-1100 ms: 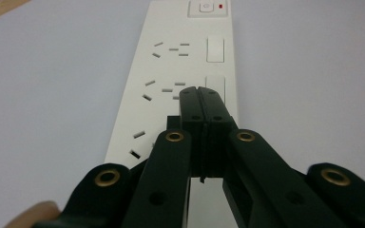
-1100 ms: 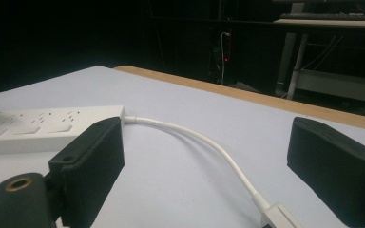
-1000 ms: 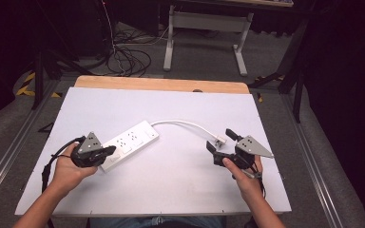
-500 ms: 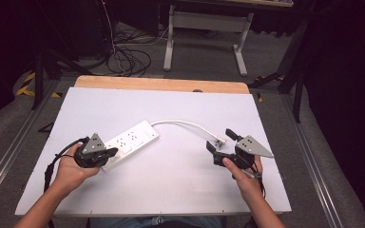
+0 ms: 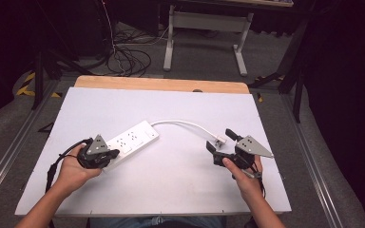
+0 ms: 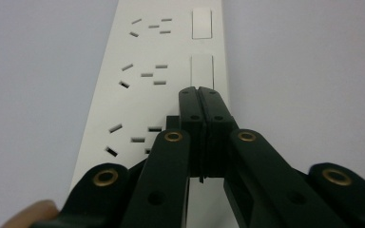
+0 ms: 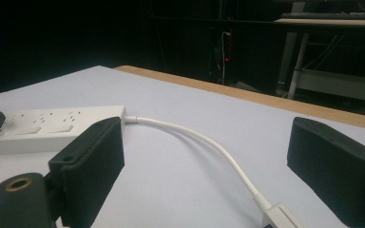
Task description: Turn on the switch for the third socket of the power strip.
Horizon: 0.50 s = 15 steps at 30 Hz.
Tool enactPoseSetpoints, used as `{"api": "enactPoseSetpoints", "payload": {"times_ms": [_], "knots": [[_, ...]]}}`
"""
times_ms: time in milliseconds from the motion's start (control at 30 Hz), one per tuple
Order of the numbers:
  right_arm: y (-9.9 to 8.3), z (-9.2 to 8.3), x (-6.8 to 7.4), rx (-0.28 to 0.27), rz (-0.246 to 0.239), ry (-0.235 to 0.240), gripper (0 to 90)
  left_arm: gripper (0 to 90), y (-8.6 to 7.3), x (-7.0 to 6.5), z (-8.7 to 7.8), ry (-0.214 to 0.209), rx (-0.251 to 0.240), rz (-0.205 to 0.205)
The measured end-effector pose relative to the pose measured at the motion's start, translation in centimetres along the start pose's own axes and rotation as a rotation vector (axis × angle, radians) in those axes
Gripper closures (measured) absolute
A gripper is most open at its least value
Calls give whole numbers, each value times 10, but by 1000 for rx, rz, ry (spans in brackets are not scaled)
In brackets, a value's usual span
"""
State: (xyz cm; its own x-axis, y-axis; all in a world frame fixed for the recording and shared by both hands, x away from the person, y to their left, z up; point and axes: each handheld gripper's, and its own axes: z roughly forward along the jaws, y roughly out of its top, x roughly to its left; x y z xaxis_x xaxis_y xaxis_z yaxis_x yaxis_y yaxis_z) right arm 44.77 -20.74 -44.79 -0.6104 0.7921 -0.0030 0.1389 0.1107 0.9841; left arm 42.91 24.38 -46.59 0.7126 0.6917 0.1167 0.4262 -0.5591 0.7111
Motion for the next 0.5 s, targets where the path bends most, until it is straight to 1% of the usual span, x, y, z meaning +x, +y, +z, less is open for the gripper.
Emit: {"api": "enactPoseSetpoints", "payload": {"times_ms": [233,500], "knots": [[0,0,0,1,-2,1,122,888,0,1,1,6,3,10],[0,0,0,1,-1,1,122,891,0,1,2,4,1,2]]}}
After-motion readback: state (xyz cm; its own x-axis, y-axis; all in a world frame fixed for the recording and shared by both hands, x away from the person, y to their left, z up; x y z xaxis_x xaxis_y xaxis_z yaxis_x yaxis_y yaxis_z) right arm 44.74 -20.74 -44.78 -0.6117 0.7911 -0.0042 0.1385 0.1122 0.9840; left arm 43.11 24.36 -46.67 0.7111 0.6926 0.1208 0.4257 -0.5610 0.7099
